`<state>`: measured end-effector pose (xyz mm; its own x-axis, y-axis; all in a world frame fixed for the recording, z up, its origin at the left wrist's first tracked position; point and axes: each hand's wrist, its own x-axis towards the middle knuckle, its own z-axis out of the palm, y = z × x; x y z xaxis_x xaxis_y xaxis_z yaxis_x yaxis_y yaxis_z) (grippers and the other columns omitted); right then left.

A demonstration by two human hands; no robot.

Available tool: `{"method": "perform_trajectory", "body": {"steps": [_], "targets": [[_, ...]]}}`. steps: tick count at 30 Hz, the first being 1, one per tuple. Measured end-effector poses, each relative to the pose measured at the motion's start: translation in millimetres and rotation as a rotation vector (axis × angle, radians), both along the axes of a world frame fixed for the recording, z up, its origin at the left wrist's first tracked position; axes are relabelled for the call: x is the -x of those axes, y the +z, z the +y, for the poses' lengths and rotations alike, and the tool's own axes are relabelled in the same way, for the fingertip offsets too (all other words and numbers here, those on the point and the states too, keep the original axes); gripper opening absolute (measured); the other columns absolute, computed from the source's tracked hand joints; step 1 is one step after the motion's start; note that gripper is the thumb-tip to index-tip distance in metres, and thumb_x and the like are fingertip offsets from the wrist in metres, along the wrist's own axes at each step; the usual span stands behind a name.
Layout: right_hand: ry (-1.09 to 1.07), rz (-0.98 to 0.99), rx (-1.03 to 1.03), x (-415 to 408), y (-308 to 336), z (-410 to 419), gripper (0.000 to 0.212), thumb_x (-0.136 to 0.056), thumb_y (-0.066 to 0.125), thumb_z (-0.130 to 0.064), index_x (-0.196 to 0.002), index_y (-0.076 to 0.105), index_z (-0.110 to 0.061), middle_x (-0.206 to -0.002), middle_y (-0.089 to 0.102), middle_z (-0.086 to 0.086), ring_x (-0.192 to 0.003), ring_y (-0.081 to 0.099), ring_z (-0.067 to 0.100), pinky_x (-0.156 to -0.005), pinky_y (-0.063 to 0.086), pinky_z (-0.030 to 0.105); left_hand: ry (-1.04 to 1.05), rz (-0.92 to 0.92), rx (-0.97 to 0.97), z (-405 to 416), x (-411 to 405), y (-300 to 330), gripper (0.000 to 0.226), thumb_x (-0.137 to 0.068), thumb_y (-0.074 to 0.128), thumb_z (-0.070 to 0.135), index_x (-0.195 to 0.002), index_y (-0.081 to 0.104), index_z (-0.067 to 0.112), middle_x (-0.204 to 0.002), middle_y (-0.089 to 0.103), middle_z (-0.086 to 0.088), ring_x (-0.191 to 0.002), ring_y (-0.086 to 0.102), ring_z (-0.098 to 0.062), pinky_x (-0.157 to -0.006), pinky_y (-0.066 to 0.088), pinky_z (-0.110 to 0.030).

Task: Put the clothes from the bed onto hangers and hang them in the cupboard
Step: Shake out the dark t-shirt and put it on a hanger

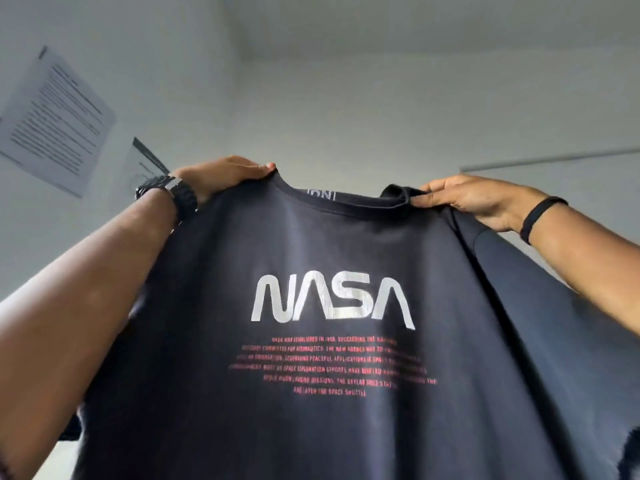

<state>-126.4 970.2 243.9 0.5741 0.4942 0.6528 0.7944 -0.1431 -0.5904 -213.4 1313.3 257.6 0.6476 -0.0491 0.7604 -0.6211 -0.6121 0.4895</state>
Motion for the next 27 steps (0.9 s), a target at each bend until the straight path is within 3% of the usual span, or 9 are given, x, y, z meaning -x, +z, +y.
{"method": "perform_trajectory", "body": {"steps": [6, 10, 13, 15, 16, 18, 21, 24, 27], "targets": [[0.073, 0.463, 0.38, -115, -151, 49, 0.027, -0.079, 0.062, -0.007, -0.105, 0.063, 0.001, -0.098, 0.07, 0.013, -0.085, 0.068, 0.02, -0.083, 0.055, 0.03, 0.089, 0.589, -0.193, 36, -97, -154, 0.033, -0.078, 0.068, 0.047, -0.077, 0.073, 0.014, -0.083, 0.072, -0.004, -0.071, 0.067, -0.013, -0.064, 0.053, -0.025], [0.113, 0.829, 0.475, -180, -315, 82, 0.01, -0.086, 0.06, 0.002, -0.093, 0.066, -0.002, -0.09, 0.069, 0.012, -0.077, 0.067, 0.018, -0.08, 0.053, 0.031, 0.23, 0.89, -0.435, 53, -163, -315, 0.048, -0.083, 0.062, 0.052, -0.09, 0.068, 0.005, -0.079, 0.065, -0.005, -0.077, 0.053, -0.013, -0.065, 0.041, -0.019], [-0.014, 0.983, 0.533, -205, -426, 101, 0.008, -0.087, 0.063, 0.001, -0.086, 0.066, -0.006, -0.085, 0.066, 0.009, -0.073, 0.064, 0.014, -0.066, 0.052, 0.027, 0.246, 1.072, -0.585, 63, -190, -420, 0.042, -0.089, 0.062, 0.04, -0.111, 0.064, 0.005, -0.106, 0.064, -0.005, -0.092, 0.048, -0.011, -0.072, 0.038, -0.008], [-0.162, 1.016, 0.541, -216, -478, 111, 0.011, -0.085, 0.067, -0.001, -0.088, 0.062, -0.01, -0.092, 0.06, 0.006, -0.087, 0.058, 0.015, -0.063, 0.048, 0.029, 0.258, 1.245, -0.683, 76, -208, -471, 0.049, -0.08, 0.068, 0.047, -0.113, 0.063, 0.01, -0.113, 0.065, -0.006, -0.093, 0.056, -0.02, -0.083, 0.046, -0.026], [-0.241, 1.031, 0.504, -221, -496, 115, 0.014, -0.084, 0.068, -0.001, -0.091, 0.06, -0.01, -0.09, 0.057, 0.005, -0.089, 0.054, 0.016, -0.063, 0.048, 0.029, 0.283, 1.302, -0.67, 80, -216, -489, 0.042, -0.082, 0.069, 0.042, -0.107, 0.063, 0.009, -0.103, 0.066, -0.012, -0.086, 0.058, -0.026, -0.075, 0.05, -0.031], [-0.346, 1.058, 0.367, -232, -517, 122, 0.017, -0.085, 0.066, 0.001, -0.098, 0.058, -0.007, -0.078, 0.053, 0.005, -0.072, 0.051, 0.016, -0.056, 0.049, 0.028, 0.388, 1.327, -0.561, 86, -232, -509, 0.025, -0.09, 0.063, 0.024, -0.104, 0.059, 0.004, -0.087, 0.058, -0.017, -0.075, 0.055, -0.028, -0.057, 0.044, -0.023], [-0.385, 1.101, 0.05, -249, -530, 141, 0.015, -0.09, 0.057, 0.005, -0.103, 0.051, -0.001, -0.073, 0.049, 0.012, -0.06, 0.053, 0.022, -0.046, 0.054, 0.029, 0.551, 1.067, -0.479, 94, -259, -521, 0.031, -0.091, 0.06, 0.018, -0.117, 0.062, 0.001, -0.111, 0.062, -0.02, -0.105, 0.059, -0.033, -0.075, 0.047, -0.027], [-0.4, 1.106, -0.076, -260, -551, 167, 0.02, -0.093, 0.05, 0.007, -0.113, 0.052, 0.004, -0.069, 0.049, 0.014, -0.062, 0.056, 0.027, -0.072, 0.055, 0.041, 0.724, 0.846, -0.365, 92, -278, -551, 0.032, -0.086, 0.058, 0.01, -0.117, 0.058, 0.0, -0.116, 0.06, -0.022, -0.106, 0.058, -0.038, -0.086, 0.047, -0.039], [-0.312, 1.177, 0.119, -256, -593, 180, 0.041, -0.093, 0.049, 0.007, -0.133, 0.044, 0.003, -0.093, 0.056, 0.017, -0.093, 0.061, 0.031, -0.088, 0.049, 0.042, 0.739, 0.825, -0.412, 77, -278, -617, 0.044, -0.09, 0.055, 0.011, -0.13, 0.038, 0.002, -0.126, 0.047, -0.021, -0.113, 0.05, -0.039, -0.092, 0.042, -0.044]]}}
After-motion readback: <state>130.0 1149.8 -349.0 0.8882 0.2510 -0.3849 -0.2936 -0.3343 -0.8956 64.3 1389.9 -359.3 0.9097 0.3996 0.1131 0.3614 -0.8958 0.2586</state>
